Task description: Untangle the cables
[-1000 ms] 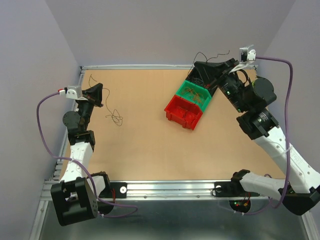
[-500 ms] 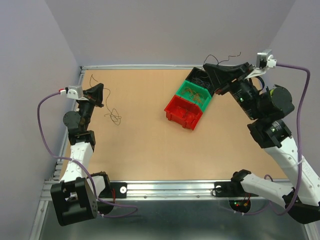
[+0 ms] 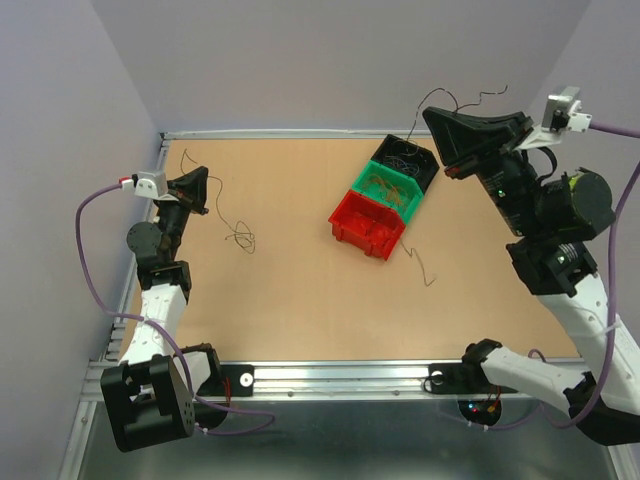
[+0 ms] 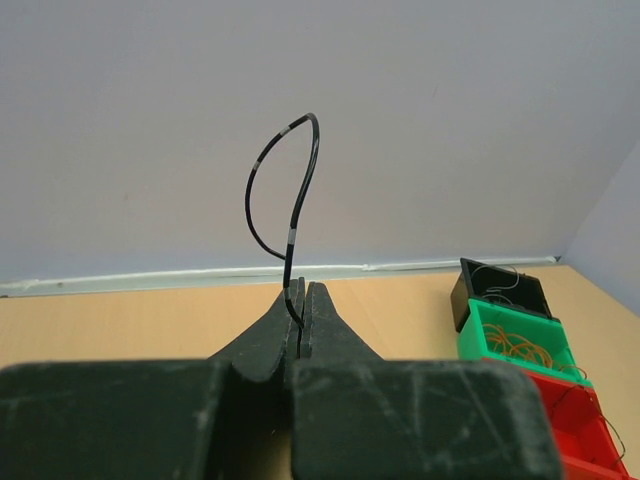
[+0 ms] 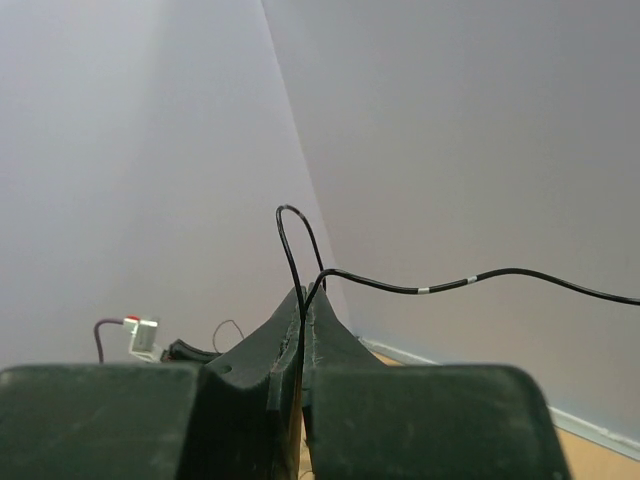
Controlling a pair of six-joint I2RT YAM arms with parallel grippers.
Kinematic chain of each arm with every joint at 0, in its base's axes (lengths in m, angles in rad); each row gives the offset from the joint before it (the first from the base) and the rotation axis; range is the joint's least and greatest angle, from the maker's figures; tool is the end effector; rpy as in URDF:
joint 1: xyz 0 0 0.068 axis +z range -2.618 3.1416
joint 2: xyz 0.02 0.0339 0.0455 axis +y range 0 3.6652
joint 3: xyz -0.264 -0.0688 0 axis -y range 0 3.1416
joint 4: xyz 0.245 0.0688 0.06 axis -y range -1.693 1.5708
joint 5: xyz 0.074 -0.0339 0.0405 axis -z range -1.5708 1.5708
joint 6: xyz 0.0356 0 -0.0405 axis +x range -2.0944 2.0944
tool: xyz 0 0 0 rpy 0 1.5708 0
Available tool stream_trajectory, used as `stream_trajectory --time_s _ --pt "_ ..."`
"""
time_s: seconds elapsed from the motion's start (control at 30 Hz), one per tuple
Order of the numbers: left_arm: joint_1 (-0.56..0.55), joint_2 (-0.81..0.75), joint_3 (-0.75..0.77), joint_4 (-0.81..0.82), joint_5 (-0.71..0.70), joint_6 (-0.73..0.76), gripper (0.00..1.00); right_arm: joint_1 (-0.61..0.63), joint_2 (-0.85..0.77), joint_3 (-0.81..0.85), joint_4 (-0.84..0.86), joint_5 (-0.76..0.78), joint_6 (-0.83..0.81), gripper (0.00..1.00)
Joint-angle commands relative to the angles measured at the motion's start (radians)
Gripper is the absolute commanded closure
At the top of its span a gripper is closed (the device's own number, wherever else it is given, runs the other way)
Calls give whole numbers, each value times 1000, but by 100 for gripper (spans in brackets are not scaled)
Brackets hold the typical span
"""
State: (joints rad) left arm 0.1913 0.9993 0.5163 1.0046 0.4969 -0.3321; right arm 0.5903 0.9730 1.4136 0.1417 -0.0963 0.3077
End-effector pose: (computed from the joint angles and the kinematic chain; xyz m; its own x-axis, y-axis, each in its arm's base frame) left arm 0.2127 0.0239 0.3274 0.3846 -0.2174 -0.8971 0.3851 0.9211 -0.0581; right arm 0.1300 0.0912 0.5507 0.2474 0.5286 -0.8120 -0.7300 0.6528 0.2026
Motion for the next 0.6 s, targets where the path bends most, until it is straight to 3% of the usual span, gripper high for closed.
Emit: stream_trajectory --time_s 0.0,0.23,0.57 --pt "-6 -16 -4 66 17 15 100 0 76 -15 29 46 -47 99" --pt "-7 -11 -1 66 22 16 100 -1 211 -8 61 132 -87 99" --pt "-7 -13 -4 66 25 18 100 -1 277 -169 228 165 -75 99"
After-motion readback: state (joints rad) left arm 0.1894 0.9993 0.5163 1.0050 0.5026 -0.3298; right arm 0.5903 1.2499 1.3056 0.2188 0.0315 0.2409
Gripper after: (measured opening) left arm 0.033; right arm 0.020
